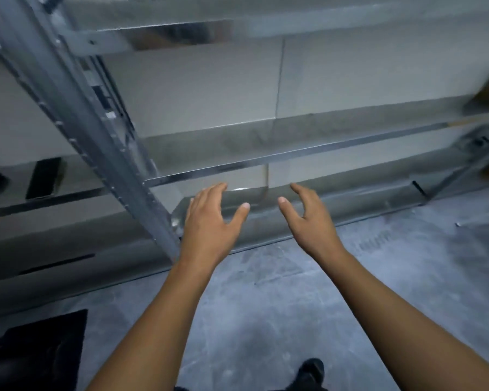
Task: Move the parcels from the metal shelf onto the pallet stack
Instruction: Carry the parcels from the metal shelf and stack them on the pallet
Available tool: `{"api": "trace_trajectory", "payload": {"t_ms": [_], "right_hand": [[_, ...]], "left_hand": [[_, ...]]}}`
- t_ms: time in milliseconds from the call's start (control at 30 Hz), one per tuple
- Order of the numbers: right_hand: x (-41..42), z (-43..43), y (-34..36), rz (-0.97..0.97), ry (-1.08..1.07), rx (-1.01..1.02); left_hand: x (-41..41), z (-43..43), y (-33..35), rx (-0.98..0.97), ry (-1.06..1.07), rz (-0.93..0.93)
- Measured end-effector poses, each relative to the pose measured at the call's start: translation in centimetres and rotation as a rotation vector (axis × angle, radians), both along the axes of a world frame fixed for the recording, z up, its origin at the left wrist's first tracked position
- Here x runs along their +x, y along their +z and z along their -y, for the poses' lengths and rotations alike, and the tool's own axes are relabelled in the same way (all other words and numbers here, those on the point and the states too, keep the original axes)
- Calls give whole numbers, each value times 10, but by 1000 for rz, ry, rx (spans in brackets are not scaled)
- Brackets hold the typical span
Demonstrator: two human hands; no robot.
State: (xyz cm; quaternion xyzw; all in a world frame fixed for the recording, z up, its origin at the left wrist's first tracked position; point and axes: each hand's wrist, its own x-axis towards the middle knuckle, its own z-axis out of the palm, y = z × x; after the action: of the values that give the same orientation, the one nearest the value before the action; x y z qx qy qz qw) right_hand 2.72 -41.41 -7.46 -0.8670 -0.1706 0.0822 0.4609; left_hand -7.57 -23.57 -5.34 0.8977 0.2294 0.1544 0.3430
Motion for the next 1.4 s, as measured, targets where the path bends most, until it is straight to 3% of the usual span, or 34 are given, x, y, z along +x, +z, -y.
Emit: {"api": "trace_trajectory", "payload": {"t_ms": [267, 533, 800, 1133, 1400], "right_hand": [[90, 244, 10, -9, -293, -25], [136, 393, 10, -19, -558, 35], [211, 470, -1, -35, -711, 31], [396, 525, 8, -9, -744, -80], [516, 577, 12, -56, -812, 73]], "left_hand": [[144, 215, -3, 7, -232, -62], [249, 360, 5, 60, -468, -25], [363, 446, -8, -7, -579, -6], [559, 503, -9, -104, -610, -7], [680, 559, -1, -85, -639, -20]]}}
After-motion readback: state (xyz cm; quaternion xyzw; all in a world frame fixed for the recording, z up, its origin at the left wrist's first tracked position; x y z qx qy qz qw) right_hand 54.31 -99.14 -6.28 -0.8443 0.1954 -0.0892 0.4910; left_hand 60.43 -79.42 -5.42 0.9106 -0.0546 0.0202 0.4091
